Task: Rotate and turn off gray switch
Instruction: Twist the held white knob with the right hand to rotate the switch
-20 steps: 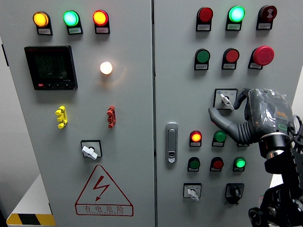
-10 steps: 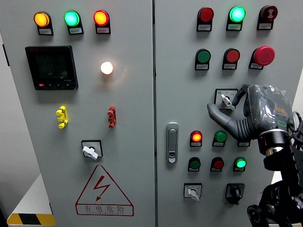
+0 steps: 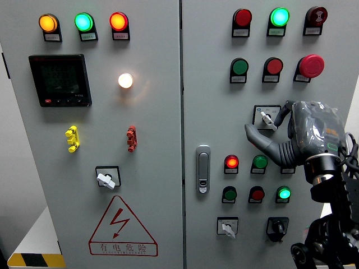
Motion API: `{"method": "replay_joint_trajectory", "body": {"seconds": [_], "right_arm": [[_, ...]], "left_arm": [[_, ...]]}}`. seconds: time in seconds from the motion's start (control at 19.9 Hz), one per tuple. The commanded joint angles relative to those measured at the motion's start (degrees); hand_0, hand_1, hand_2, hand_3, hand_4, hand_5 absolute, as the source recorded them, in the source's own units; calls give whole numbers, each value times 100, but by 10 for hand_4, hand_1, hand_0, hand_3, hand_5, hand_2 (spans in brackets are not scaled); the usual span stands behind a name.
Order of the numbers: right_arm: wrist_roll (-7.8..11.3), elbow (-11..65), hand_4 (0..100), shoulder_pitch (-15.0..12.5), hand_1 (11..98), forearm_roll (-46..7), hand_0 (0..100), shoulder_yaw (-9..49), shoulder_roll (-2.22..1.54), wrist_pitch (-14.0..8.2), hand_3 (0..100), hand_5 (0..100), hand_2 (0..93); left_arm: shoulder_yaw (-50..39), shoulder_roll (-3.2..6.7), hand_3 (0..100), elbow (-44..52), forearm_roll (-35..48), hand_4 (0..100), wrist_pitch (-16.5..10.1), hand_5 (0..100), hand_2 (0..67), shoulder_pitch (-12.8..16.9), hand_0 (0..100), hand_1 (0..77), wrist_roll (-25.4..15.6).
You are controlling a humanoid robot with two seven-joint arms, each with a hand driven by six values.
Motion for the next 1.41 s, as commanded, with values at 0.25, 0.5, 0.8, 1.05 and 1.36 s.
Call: {"method": "replay_joint_trajectory", "body": {"seconds": [0.25, 0.5, 0.8, 1.05, 1.36], "right_arm": [[-2, -2, 965, 19, 299, 0, 347, -9, 8, 0, 1000, 1000, 689], [-11, -11, 965, 10, 301, 0, 457, -18, -1, 0, 1000, 1000, 695], [-81, -20, 965, 10, 301, 0, 503, -62, -1, 0, 1000, 1000, 698], [-107, -63, 964, 10, 297, 0, 533, -89, -1, -8, 1000, 1000, 700], [-125, -64, 964, 10, 302, 0, 563, -141, -1, -8, 1000, 1000, 703]], "left_arm": [[0, 0, 183, 5, 0, 95, 1, 118, 132, 0, 0, 0, 0], [0, 0, 183, 5, 0, 96, 1, 118, 132, -9, 0, 0, 0], [0, 0, 183, -3, 0, 96, 1, 118, 132, 0, 0, 0, 0], [0, 0, 183, 5, 0, 96, -8, 118, 132, 0, 0, 0, 0], [0, 0, 183, -3, 0, 96, 1, 118, 132, 0, 0, 0, 0]]}}
